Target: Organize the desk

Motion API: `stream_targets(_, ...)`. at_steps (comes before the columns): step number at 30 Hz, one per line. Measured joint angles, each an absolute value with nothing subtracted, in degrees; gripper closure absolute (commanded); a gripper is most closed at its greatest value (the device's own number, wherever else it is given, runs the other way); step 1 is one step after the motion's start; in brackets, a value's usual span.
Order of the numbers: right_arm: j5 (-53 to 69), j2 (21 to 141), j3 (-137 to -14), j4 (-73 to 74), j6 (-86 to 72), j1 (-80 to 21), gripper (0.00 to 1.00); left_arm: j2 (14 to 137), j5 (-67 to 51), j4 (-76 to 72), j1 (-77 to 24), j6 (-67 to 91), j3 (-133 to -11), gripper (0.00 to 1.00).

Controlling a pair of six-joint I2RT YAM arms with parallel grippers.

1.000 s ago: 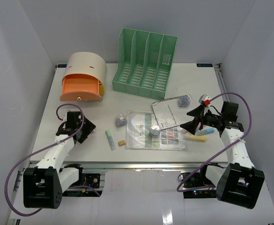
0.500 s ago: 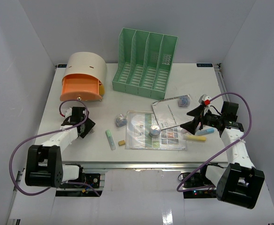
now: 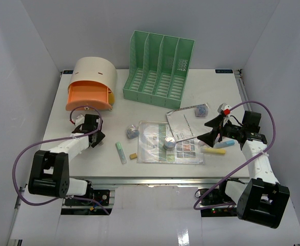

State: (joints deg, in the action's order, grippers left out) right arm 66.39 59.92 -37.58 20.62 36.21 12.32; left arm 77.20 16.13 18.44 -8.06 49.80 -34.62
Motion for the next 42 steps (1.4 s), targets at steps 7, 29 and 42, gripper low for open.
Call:
stream_targets(7,66.4,59.9,-37.6,20.6,36.2,12.3,0.04,80.9,19.9,20.0,-11.0,48.9,-37.7,0.71)
stream_targets(29,66.4,59.6,-37.6,20.7,36.2,12.4,0.04,52.9,-6.3,27.0,-15.1,43.6,-36.9,1.00)
stream_targets(42,66.4,59.6,-37.6,20.7,36.2,12.4,0.04,60.7,-0.5,27.3,-14.7,48.9,-71.7,1.00)
